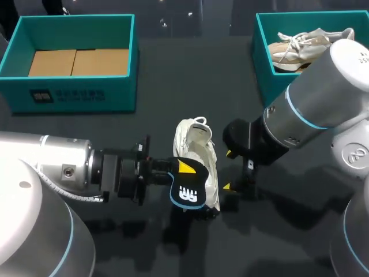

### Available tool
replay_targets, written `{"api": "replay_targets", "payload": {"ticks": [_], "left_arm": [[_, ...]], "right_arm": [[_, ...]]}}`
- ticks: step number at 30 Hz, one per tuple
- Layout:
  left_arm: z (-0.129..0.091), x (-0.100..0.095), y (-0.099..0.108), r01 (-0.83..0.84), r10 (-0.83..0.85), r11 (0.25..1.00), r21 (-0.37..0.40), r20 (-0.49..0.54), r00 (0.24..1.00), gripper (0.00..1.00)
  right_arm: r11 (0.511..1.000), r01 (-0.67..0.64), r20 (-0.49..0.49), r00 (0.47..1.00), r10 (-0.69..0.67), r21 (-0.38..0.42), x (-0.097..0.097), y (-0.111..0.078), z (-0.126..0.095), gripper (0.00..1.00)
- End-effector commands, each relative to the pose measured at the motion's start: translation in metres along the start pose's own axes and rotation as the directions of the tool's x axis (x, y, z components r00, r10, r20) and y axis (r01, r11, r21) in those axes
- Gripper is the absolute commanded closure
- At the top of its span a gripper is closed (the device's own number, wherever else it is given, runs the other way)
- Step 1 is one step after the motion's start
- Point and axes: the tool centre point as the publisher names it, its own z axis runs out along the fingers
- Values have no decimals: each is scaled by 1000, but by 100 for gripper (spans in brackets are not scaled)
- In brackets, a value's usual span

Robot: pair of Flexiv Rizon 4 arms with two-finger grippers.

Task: Take the shoe out of the shoebox, open the shoe tongue, remove and reinsert the insole, then place the shoe into the shoebox

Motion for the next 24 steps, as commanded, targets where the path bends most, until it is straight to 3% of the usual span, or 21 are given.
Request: {"api": "replay_targets", "payload": {"ticks": [1, 8, 18, 24], "left_arm": [[5, -1, 1, 0, 0, 1000, -2, -1, 1000, 100], [5, -1, 1, 0, 0, 1000, -2, -1, 1000, 100], [25, 2, 20, 32, -28, 991, 127, -34, 999, 100], [29, 6, 31, 62, -54, 987, 145, -61, 997, 100]], "right_arm": [[1000, 0, 7, 1000, 0, -8, 3, -2, 5, 0], [999, 36, -1, 999, -36, -22, 2, -3, 7, 0], [998, 56, 4, 998, -56, 2, 0, -13, 15, 0], [998, 57, 6, 998, -57, -3, -4, -14, 20, 0]]}}
